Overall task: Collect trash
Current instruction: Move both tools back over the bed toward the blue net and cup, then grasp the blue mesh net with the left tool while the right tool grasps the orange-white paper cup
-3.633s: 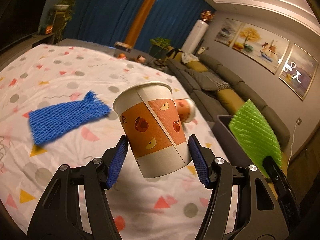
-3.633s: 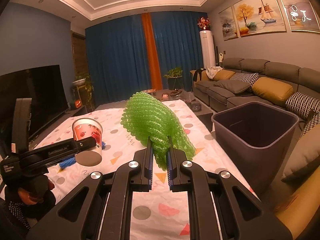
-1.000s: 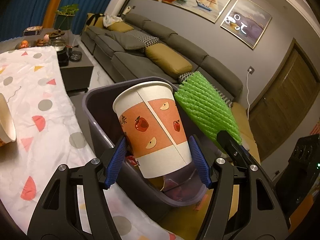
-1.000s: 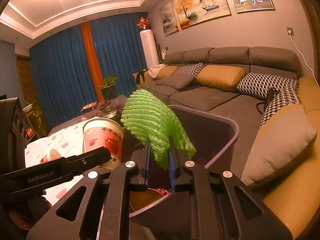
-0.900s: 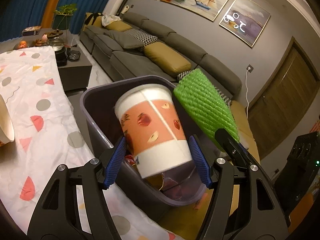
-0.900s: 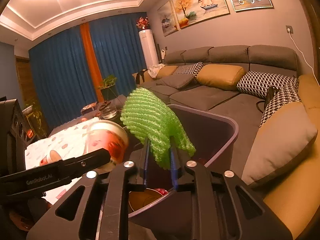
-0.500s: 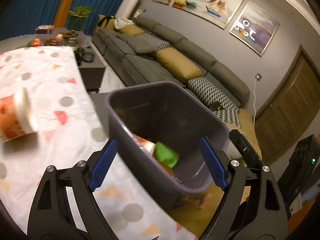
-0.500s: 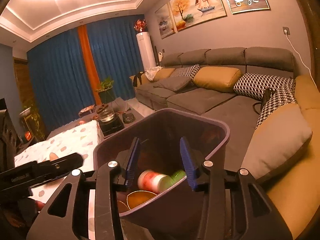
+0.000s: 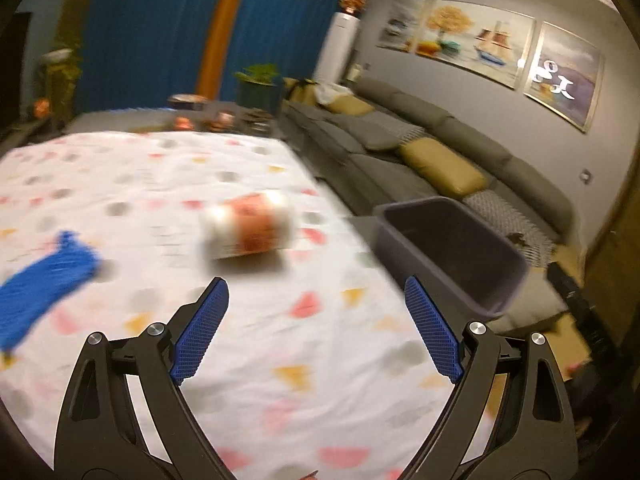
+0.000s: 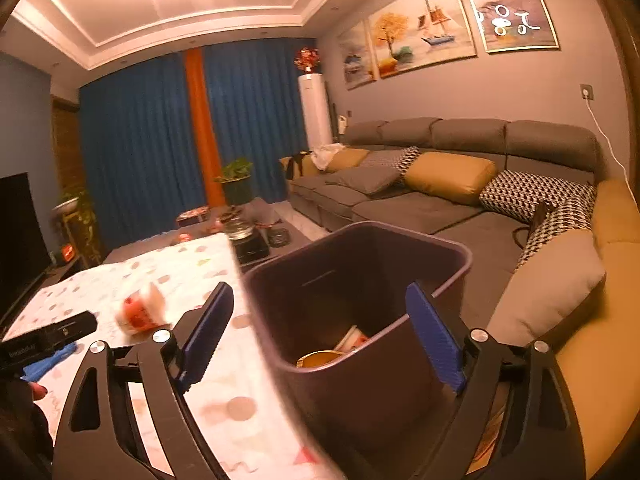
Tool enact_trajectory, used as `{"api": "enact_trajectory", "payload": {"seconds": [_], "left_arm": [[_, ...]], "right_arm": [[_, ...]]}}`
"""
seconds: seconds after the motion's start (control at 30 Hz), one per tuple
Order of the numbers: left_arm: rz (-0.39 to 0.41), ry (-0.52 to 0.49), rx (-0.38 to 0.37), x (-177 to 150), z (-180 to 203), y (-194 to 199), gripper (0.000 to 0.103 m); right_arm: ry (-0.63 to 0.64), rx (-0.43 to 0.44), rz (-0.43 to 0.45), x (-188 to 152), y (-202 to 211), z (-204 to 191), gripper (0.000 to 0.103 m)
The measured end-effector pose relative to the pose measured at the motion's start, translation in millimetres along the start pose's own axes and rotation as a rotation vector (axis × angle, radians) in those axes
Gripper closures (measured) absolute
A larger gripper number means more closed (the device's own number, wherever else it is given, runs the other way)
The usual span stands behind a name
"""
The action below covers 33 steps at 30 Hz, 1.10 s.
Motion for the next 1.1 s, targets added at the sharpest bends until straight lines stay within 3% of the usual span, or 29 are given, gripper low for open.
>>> {"api": "enact_trajectory", "payload": {"seconds": [0.47,0.73,1.03,1.1], "left_arm": [[0.080,0.193,0.345,-31,-184,135,0.015],[0.078,0.339,0.323,-50,-239,149,0.016],[0.048,0.490,0.209,-54,-263,122,0.040],[0.048,0.520,0.195,-53,-267,118,0.052]], "right_arm": [[0.091,0.207,-0.032,-28,38,-128,0.017],[0.124,0.260,-0.043,-43,48,-170,0.017],[0.134,0.259,-0.044,-43,42,-183,0.017],[0.137,0.259,-0.047,-43,40,-184,0.017]]}}
Point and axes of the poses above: each gripper's, at about its wrist camera, not at the fingertips, and y roughly against the way its jaws point, z to its right, x to its top, the point moved 9 cm from there along -y, roughly the way its jaws point, and after that the axes turned 10 degrees about -x, right-handed, at the moved point
